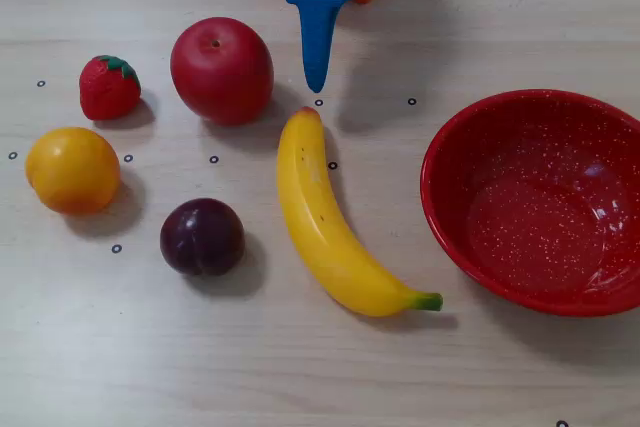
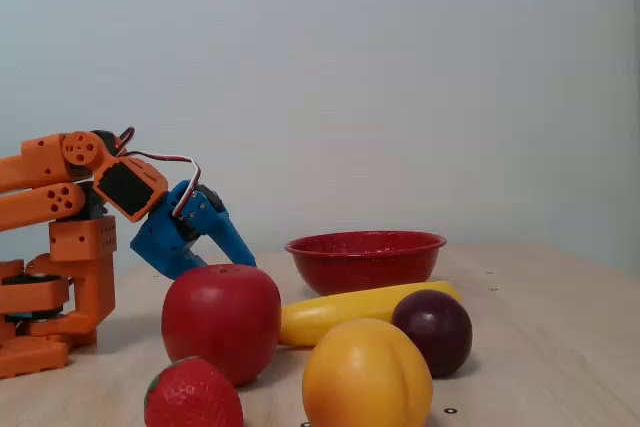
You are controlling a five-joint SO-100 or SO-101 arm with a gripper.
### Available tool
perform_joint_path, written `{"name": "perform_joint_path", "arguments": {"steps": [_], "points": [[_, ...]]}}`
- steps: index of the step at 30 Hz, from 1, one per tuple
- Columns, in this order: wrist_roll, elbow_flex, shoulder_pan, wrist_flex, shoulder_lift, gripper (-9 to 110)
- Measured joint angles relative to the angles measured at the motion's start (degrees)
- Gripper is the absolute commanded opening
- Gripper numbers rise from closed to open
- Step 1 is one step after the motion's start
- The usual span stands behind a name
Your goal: Put the plum in the red bowl.
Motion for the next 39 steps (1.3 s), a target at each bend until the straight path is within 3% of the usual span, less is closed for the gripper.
{"name": "perform_joint_path", "arguments": {"steps": [12, 17, 29, 37, 39], "points": [[0.09, 0.00, 0.00, 0.00, -0.09, 0], [0.18, -3.78, 0.00, -1.32, -12.48, 0], [3.96, -40.17, 0.00, -0.70, -46.67, 0], [5.45, -66.88, -6.50, 12.83, -70.58, 0], [6.42, -74.44, -6.42, 17.31, -76.99, 5]]}}
